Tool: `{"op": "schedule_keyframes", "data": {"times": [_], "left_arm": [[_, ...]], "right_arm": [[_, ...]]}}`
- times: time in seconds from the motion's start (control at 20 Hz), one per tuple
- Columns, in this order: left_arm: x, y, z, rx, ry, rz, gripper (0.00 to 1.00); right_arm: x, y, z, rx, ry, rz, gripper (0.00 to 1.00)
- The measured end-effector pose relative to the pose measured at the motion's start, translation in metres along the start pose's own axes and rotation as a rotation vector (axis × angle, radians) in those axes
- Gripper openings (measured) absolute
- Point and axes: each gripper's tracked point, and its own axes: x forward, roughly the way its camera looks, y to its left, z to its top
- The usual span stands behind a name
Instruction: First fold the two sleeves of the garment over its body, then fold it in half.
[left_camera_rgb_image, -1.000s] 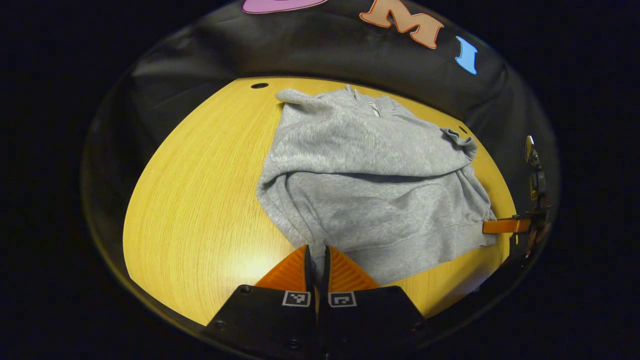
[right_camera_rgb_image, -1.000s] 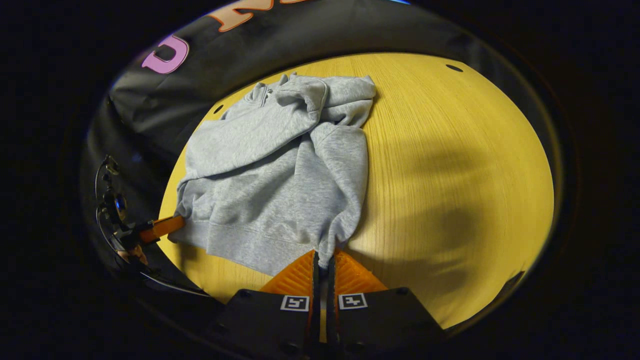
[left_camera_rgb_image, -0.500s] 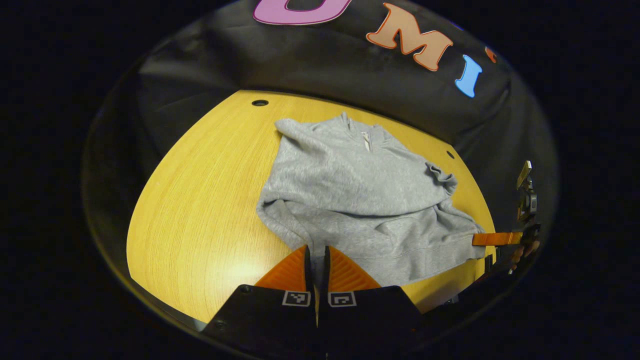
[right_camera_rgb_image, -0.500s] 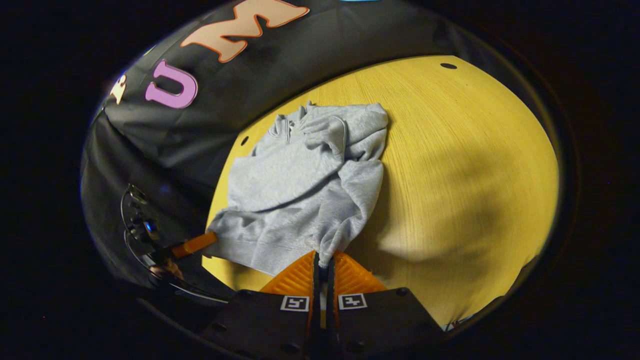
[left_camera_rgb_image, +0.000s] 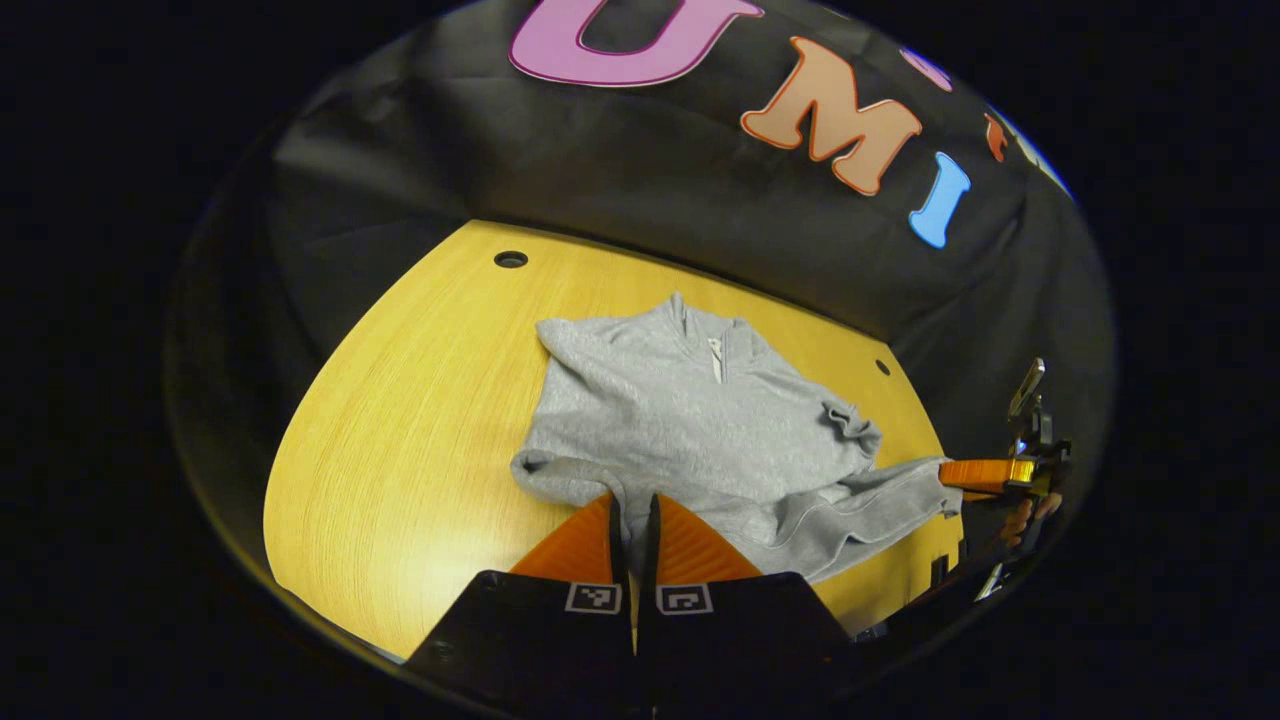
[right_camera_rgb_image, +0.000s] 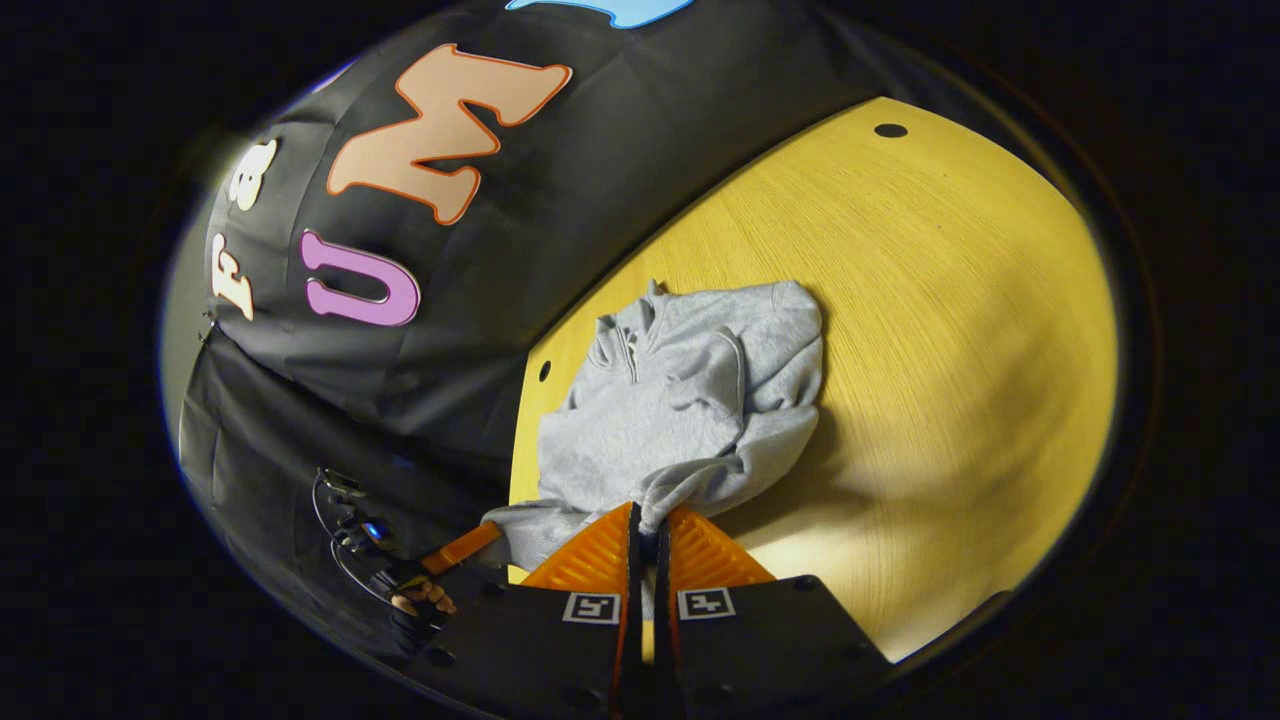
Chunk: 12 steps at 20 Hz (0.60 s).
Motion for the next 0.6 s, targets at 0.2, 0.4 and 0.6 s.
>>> {"op": "schedule_keyframes", "data": {"times": [0.2, 0.4, 0.6], "left_arm": [[0.024, 0.007, 0.016, -0.040, 0.042, 0.000, 0.00], [0.056, 0.009, 0.032, -0.100, 0.073, 0.004, 0.00], [0.089, 0.024, 0.029, -0.195, 0.169, 0.073, 0.00]], "right_arm": [[0.019, -0.009, 0.031, 0.093, -0.026, -0.013, 0.07], [0.052, -0.030, 0.055, 0.140, -0.063, -0.083, 0.07], [0.082, -0.038, 0.065, 0.155, -0.092, -0.139, 0.07]]}}
